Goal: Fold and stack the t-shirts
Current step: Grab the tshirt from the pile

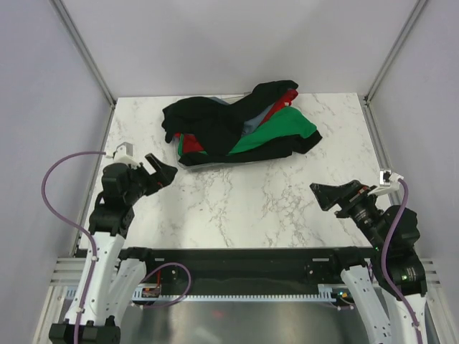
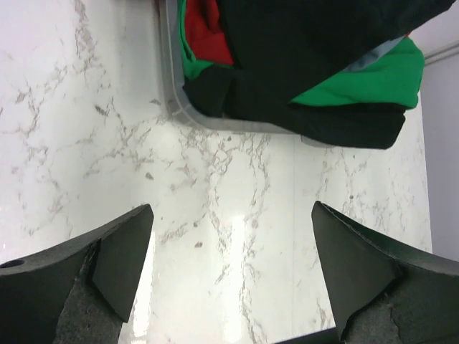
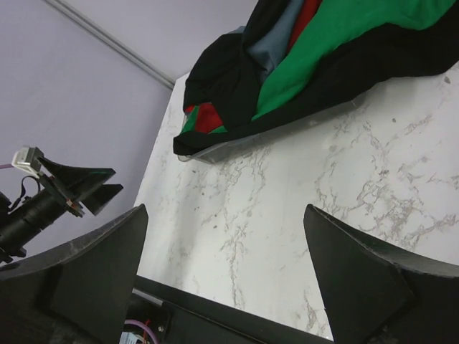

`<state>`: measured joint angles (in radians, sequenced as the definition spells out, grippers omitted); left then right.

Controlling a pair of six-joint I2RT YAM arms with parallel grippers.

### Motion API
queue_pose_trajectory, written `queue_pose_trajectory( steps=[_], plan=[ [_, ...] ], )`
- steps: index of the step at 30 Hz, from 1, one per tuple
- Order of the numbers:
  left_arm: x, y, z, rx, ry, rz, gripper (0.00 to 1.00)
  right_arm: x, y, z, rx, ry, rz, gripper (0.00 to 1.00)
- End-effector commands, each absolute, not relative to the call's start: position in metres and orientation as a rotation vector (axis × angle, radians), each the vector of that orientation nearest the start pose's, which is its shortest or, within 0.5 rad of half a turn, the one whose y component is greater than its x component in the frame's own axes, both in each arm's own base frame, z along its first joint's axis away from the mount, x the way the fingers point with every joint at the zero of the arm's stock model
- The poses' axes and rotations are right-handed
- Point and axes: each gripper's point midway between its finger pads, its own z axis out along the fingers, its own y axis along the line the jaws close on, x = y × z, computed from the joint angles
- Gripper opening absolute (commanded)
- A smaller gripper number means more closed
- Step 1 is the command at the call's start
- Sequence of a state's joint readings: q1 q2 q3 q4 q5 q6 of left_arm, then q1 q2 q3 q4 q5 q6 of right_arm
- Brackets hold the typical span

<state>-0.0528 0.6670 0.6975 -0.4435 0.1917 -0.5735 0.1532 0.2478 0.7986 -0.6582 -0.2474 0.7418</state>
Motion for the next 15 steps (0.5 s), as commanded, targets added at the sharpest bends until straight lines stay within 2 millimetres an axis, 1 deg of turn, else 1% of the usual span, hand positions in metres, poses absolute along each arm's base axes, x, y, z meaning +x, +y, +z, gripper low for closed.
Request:
queue_pose_trajectory(
  steps=[1, 2, 3, 4, 5, 6, 7, 8, 9, 11, 12, 13, 14, 15],
  plan=[
    [0.235, -0.076, 0.219, -0.387, 2.006, -0.64, 1.0, 0.157, 0.103, 0.323, 0.27, 1.649, 0.936, 0.98],
    [0.234, -0.078, 0.22, -0.367, 2.007, -0.646, 1.0, 0.157, 0.11, 0.34, 0.196, 1.591, 0.972, 0.98],
    [0.235, -0.076, 0.219, -0.376, 2.02, -0.635, 1.0, 0.164, 0.119, 0.337, 0.188, 1.602, 1.03, 0.98],
    [0.235, -0.073, 0.214, -0.396, 2.041, -0.614, 1.0, 0.173, 0.119, 0.336, 0.235, 1.613, 1.047, 0.98],
    [0.235, -0.072, 0.211, -0.404, 2.062, -0.6, 1.0, 0.182, 0.121, 0.329, 0.265, 1.663, 1.048, 0.98],
    [0.234, -0.077, 0.215, -0.377, 2.072, -0.629, 1.0, 0.2, 0.123, 0.321, 0.294, 1.756, 1.028, 0.98],
    [0.234, -0.08, 0.212, -0.363, 2.102, -0.643, 1.0, 0.209, 0.119, 0.306, 0.3, 1.842, 0.952, 0.98],
    [0.233, -0.083, 0.217, -0.334, 2.103, -0.653, 1.0, 0.218, 0.116, 0.303, 0.311, 1.876, 0.907, 0.98],
    [0.232, -0.084, 0.219, -0.328, 2.107, -0.662, 1.0, 0.235, 0.114, 0.304, 0.324, 1.912, 0.864, 0.98],
    [0.23, -0.081, 0.218, -0.31, 2.112, -0.63, 1.0, 0.256, 0.113, 0.31, 0.32, 1.901, 0.798, 0.98],
    [0.231, -0.073, 0.215, -0.339, 2.111, -0.579, 1.0, 0.274, 0.119, 0.306, 0.323, 1.938, 0.782, 0.98],
    [0.229, -0.07, 0.213, -0.36, 2.112, -0.565, 1.0, 0.279, 0.139, 0.305, 0.256, 1.966, 0.79, 0.98],
    [0.228, -0.071, 0.216, -0.363, 2.1, -0.574, 1.0, 0.294, 0.141, 0.299, 0.273, 1.979, 0.687, 0.98],
    [0.228, -0.072, 0.216, -0.368, 2.096, -0.583, 1.0, 0.314, 0.16, 0.294, 0.238, 2.024, 0.628, 0.98]
  ],
)
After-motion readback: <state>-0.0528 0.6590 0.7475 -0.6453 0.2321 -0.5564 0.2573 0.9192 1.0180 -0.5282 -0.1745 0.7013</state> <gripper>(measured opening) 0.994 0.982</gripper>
